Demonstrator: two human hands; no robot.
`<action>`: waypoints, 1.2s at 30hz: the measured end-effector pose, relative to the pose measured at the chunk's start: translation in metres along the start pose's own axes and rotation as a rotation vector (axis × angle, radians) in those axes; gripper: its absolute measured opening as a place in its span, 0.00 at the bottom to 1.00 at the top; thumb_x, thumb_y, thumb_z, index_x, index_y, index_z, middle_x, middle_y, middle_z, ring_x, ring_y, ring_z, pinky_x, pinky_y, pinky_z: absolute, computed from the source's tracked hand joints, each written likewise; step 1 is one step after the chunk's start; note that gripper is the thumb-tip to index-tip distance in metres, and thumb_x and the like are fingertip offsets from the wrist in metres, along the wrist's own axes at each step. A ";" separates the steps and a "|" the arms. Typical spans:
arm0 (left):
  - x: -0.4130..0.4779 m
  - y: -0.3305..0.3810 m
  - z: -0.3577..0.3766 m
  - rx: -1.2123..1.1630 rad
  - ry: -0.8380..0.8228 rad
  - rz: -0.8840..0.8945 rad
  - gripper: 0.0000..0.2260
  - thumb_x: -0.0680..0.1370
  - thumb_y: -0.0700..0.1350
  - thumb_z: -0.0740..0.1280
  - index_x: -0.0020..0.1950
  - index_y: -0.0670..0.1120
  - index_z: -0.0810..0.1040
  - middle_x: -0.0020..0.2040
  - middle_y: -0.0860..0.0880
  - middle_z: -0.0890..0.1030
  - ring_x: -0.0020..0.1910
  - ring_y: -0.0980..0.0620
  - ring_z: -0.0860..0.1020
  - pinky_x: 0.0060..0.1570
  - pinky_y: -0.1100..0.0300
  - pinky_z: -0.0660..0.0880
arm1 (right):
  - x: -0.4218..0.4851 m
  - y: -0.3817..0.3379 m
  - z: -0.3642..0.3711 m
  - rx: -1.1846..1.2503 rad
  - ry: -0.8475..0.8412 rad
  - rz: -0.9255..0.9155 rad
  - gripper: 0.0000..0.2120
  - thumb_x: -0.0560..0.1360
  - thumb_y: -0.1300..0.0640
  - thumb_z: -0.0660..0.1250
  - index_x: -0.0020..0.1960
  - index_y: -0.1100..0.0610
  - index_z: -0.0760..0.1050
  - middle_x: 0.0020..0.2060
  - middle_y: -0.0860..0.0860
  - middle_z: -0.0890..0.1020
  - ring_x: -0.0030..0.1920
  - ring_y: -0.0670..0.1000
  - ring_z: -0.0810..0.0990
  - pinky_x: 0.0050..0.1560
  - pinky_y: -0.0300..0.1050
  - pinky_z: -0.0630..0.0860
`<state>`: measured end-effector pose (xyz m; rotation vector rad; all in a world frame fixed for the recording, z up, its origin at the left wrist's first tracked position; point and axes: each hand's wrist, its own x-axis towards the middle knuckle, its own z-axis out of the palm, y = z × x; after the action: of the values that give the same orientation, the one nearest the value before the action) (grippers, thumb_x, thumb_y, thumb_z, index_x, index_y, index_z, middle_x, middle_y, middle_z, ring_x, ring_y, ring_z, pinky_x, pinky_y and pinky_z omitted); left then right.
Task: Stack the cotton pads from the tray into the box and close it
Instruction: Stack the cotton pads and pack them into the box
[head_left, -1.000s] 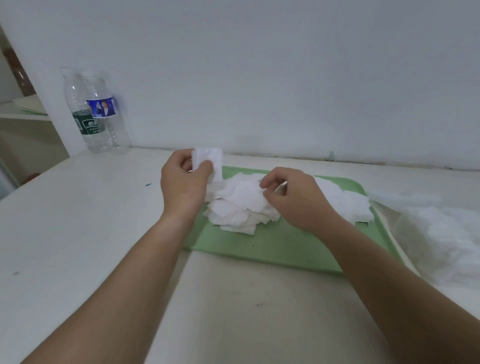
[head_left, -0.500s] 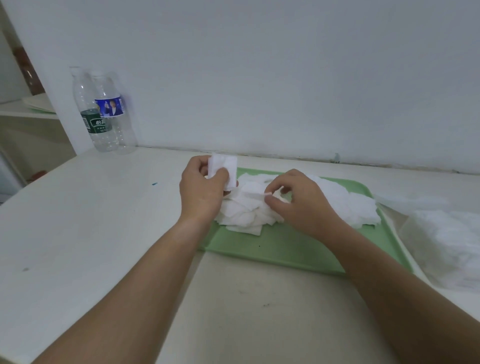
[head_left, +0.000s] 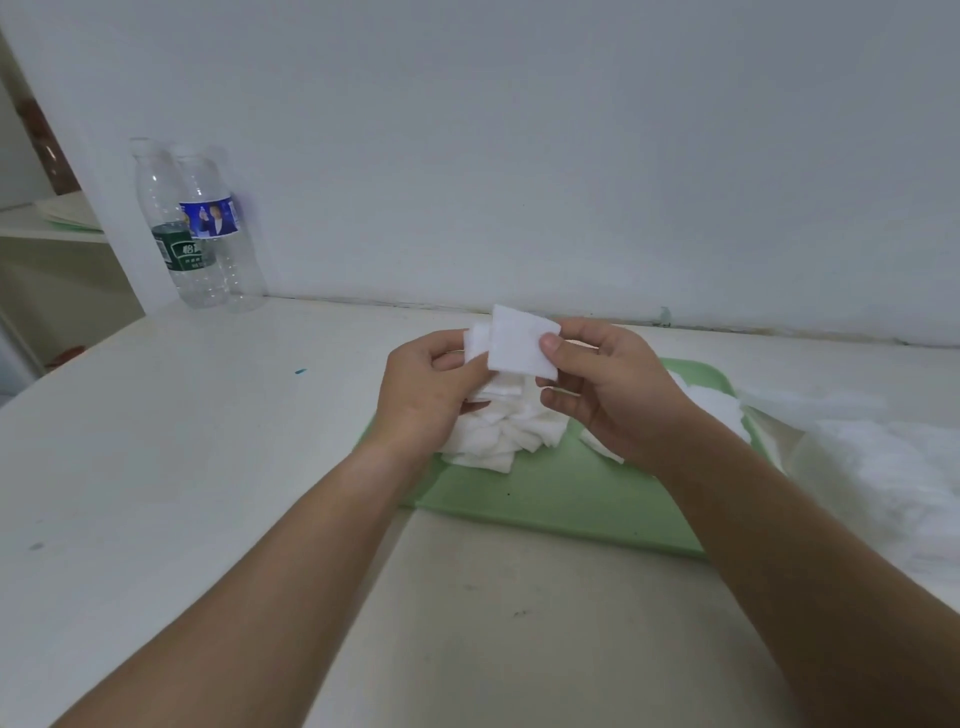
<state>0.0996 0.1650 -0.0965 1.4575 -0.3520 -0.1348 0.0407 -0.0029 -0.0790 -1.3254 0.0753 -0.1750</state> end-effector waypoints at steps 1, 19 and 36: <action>-0.001 0.001 0.001 -0.011 -0.019 -0.004 0.10 0.75 0.38 0.75 0.56 0.42 0.84 0.45 0.44 0.88 0.46 0.47 0.86 0.44 0.55 0.83 | 0.001 0.000 0.000 -0.032 0.005 -0.005 0.02 0.79 0.61 0.68 0.51 0.59 0.79 0.38 0.51 0.82 0.37 0.49 0.80 0.39 0.41 0.79; -0.006 0.001 0.008 0.087 -0.200 -0.043 0.09 0.81 0.41 0.68 0.57 0.41 0.84 0.44 0.45 0.87 0.42 0.52 0.85 0.41 0.59 0.82 | -0.007 -0.024 -0.012 -0.637 0.071 -0.163 0.14 0.68 0.58 0.80 0.52 0.54 0.82 0.36 0.50 0.87 0.37 0.44 0.83 0.43 0.41 0.75; 0.009 0.004 -0.016 0.111 0.162 0.086 0.05 0.76 0.38 0.72 0.50 0.46 0.83 0.40 0.51 0.86 0.40 0.54 0.84 0.40 0.56 0.83 | -0.004 -0.003 -0.002 -0.664 0.334 -0.237 0.08 0.78 0.53 0.67 0.43 0.54 0.81 0.35 0.56 0.83 0.32 0.46 0.78 0.39 0.41 0.74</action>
<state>0.1122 0.1778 -0.0927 1.5490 -0.2933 0.0733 0.0360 -0.0052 -0.0770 -1.9563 0.2768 -0.6122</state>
